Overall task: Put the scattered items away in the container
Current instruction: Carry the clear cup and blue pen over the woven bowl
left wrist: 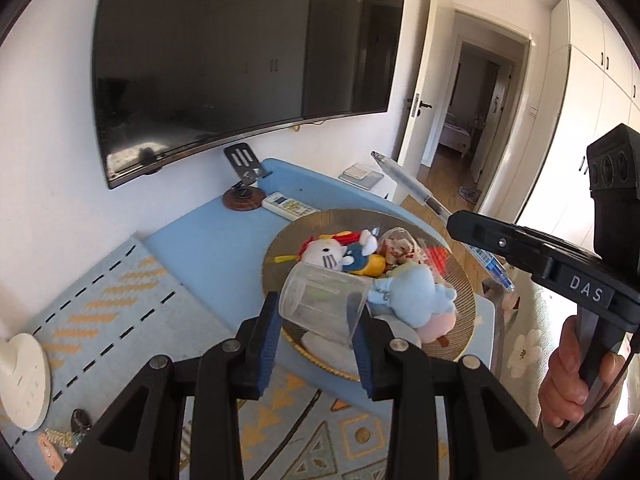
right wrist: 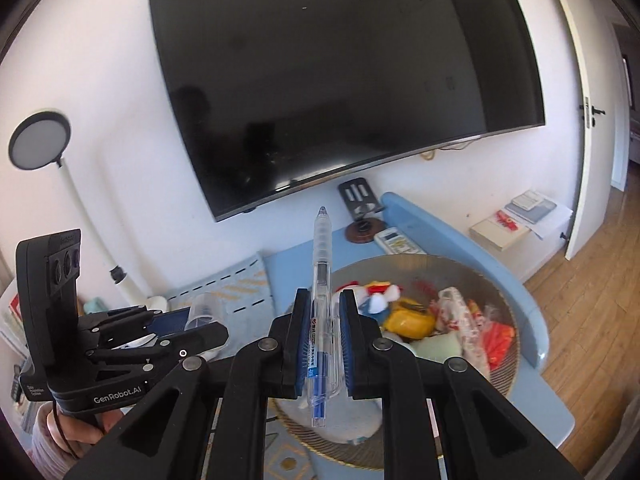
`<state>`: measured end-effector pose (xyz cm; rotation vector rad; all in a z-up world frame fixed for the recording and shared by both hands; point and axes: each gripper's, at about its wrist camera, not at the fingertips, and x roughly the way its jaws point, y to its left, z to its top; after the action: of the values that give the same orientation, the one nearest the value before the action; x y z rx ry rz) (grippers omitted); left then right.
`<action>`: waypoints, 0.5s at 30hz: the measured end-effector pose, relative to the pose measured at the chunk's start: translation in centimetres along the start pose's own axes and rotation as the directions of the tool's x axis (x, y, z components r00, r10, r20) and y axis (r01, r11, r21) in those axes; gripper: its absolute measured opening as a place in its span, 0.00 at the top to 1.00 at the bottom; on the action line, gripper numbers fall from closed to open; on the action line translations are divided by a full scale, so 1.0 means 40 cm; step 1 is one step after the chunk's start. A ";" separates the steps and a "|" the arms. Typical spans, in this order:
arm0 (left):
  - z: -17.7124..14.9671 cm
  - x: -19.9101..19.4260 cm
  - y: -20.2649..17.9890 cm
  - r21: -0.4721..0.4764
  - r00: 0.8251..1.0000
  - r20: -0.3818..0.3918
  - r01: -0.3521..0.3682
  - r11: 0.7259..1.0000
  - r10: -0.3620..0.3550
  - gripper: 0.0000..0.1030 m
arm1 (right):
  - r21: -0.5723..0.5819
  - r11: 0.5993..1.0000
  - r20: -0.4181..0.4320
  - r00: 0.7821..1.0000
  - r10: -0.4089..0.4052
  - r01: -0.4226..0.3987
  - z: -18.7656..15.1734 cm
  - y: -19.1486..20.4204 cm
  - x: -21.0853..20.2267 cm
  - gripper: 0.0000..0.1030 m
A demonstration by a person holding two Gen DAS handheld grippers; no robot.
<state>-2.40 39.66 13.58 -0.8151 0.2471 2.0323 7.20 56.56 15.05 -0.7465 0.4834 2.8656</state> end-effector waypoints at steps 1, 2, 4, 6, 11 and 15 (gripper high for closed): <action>0.010 0.023 -0.013 0.008 1.000 -0.005 0.010 1.000 -0.010 0.71 | 0.022 1.000 -0.002 1.000 -0.018 0.019 0.000 -0.027 0.002 0.85; 0.018 0.044 -0.025 0.015 1.000 -0.010 0.019 1.000 -0.019 0.71 | 0.041 0.999 -0.007 0.999 -0.031 0.031 0.000 -0.052 0.006 0.85; 0.029 0.085 -0.041 0.017 0.998 -0.026 0.050 0.999 -0.049 0.71 | 0.075 0.996 -0.013 0.999 -0.051 0.052 -0.001 -0.096 0.016 0.85; 0.033 0.120 -0.053 0.013 0.996 -0.043 0.074 0.997 -0.074 0.71 | 0.095 0.993 -0.027 0.998 -0.063 0.065 -0.005 -0.128 0.031 0.85; 0.019 0.189 -0.075 0.014 0.991 -0.098 0.099 0.995 -0.097 0.71 | 0.083 0.982 -0.068 0.984 -0.164 0.169 -0.033 -0.161 0.079 0.85; -0.001 0.216 -0.088 0.028 0.987 -0.126 0.101 0.994 -0.097 0.71 | 0.083 0.984 -0.093 0.984 -0.153 0.161 -0.051 -0.173 0.099 0.85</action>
<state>-2.74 47.50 8.54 -0.9162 0.3045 1.8826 6.17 62.56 9.55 -0.8552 0.5355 2.6564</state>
